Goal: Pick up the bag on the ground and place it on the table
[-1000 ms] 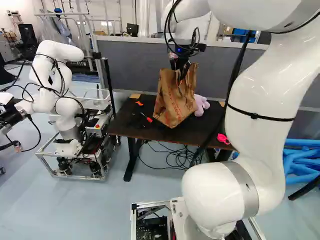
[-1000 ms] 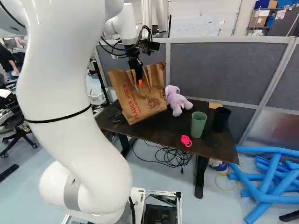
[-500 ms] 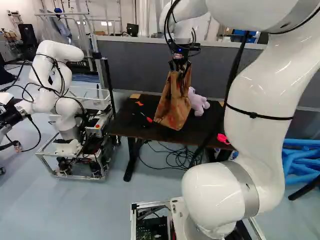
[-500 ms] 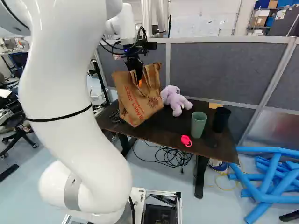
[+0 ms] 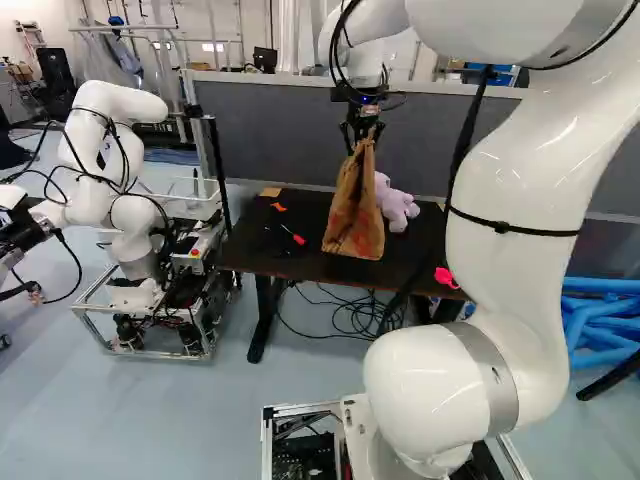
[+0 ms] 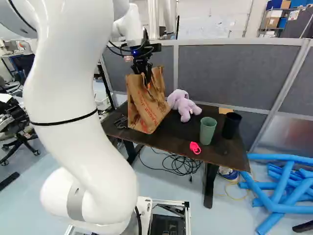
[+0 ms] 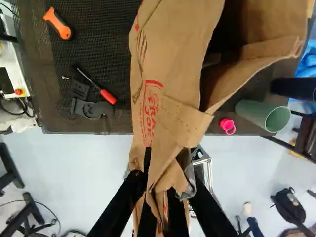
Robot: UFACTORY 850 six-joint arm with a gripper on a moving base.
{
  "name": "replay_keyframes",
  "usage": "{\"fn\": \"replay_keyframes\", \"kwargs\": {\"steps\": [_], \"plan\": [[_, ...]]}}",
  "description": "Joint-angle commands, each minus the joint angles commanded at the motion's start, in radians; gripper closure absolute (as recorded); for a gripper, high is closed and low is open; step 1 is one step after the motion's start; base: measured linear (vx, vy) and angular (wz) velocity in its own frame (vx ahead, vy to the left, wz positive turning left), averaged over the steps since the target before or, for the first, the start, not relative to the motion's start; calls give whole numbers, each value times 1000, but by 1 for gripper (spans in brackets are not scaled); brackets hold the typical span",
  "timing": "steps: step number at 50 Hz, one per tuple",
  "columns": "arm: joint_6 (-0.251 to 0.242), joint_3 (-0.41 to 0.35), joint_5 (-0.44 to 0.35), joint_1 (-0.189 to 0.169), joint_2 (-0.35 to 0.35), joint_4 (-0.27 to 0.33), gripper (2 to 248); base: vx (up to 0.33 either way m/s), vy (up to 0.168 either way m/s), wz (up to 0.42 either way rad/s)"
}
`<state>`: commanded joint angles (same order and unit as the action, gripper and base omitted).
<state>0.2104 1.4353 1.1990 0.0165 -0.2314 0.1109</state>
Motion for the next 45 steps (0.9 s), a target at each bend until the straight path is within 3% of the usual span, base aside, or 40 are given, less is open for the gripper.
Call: {"fn": "replay_keyframes", "kwargs": {"steps": [21, 45], "plan": [[-210, 79, 20, -1, -64, 27, 229, 0, 0, 0], [-231, 168, 38, -1, -132, 45, 229, 0, 0, 0]]}}
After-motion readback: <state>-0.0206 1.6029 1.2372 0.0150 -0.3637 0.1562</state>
